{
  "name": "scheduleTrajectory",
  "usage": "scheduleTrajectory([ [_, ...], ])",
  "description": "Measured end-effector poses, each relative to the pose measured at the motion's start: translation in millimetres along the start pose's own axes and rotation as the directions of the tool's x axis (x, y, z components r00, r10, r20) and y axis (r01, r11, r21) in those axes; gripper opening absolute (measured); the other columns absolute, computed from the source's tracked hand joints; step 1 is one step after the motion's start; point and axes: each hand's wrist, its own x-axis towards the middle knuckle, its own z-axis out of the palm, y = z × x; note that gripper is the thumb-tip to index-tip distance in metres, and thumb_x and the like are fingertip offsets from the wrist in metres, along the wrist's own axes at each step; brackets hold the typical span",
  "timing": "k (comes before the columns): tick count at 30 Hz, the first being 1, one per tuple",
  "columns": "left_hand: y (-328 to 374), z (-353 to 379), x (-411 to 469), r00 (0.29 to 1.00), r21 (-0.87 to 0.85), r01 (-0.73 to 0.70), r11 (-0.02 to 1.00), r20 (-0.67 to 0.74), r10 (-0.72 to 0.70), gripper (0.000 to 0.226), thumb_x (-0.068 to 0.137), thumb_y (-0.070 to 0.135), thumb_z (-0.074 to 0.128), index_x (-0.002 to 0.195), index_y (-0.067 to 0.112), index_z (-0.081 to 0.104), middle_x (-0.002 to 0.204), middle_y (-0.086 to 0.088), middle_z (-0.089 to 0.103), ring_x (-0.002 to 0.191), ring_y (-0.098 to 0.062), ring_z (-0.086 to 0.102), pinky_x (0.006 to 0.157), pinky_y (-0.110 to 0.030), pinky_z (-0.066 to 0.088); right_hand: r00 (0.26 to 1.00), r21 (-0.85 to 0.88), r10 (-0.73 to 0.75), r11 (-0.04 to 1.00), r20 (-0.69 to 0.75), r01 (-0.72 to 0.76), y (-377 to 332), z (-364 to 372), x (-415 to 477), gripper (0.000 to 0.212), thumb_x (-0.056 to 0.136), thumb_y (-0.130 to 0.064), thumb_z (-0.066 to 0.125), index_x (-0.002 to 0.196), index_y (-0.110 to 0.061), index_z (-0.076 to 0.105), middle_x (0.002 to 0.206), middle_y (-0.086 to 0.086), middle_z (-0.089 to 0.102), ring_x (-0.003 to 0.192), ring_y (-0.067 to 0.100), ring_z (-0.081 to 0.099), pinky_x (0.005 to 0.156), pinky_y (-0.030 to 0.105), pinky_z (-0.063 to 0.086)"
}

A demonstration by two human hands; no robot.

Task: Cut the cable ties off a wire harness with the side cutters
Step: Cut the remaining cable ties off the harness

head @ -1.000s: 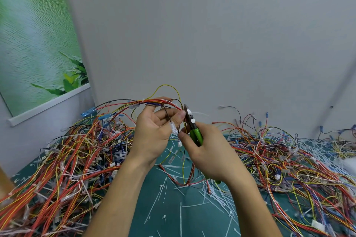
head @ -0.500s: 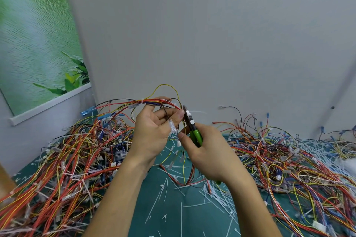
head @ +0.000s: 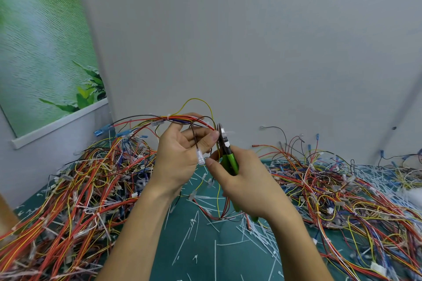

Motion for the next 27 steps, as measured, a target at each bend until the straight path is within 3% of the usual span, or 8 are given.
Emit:
scheduleTrajectory([
  [6, 3.4, -1.2, -0.9, 1.0, -0.022, 0.022, 1.0, 0.011, -0.022, 0.045, 0.073, 0.009, 0.078, 0.114, 0.01, 0.058, 0.081, -0.004, 0.074, 0.074, -0.014, 0.071, 0.067, -0.02, 0.054, 0.998, -0.004, -0.023, 1.0, -0.058, 0.023, 0.5, 1.1, -1.4, 0.038, 0.099, -0.051, 0.062, 0.07, -0.028, 0.052, 0.053, -0.009, 0.048, 0.046, 0.007, 0.041, 0.046, 0.017, 0.036],
  [16, 6.5, -1.1, -2.2, 0.999, -0.051, 0.034, 0.998, 0.018, -0.033, 0.045, 0.073, 0.009, 0.077, 0.114, 0.01, 0.058, 0.081, -0.006, 0.073, 0.073, -0.014, 0.07, 0.068, -0.021, 0.055, 0.996, 0.007, -0.055, 0.998, -0.068, 0.055, -1.4, 2.7, -1.3, 0.037, 0.099, -0.048, 0.062, 0.072, -0.025, 0.053, 0.053, -0.009, 0.047, 0.045, 0.007, 0.041, 0.047, 0.016, 0.036],
  [20, 5.6, -2.3, -1.7, 0.998, -0.051, 0.055, 0.997, 0.031, -0.053, 0.05, 0.074, 0.008, 0.078, 0.119, 0.007, 0.057, 0.083, -0.007, 0.073, 0.077, -0.016, 0.071, 0.067, -0.022, 0.055, 0.998, 0.041, -0.044, 0.998, -0.049, 0.046, -2.4, 3.5, -0.9, 0.032, 0.099, -0.048, 0.062, 0.073, -0.032, 0.052, 0.055, -0.01, 0.051, 0.051, 0.017, 0.051, 0.047, 0.019, 0.04],
  [27, 4.5, -2.2, -1.8, 0.998, -0.044, 0.057, 0.997, 0.032, -0.055, 0.048, 0.074, 0.01, 0.078, 0.118, 0.01, 0.058, 0.087, -0.012, 0.073, 0.087, -0.024, 0.071, 0.075, -0.026, 0.057, 0.996, 0.009, -0.047, 0.999, -0.08, 0.048, -0.3, 3.2, -0.6, 0.038, 0.101, -0.044, 0.062, 0.068, -0.028, 0.049, 0.051, -0.009, 0.046, 0.044, 0.007, 0.04, 0.045, 0.018, 0.036],
])
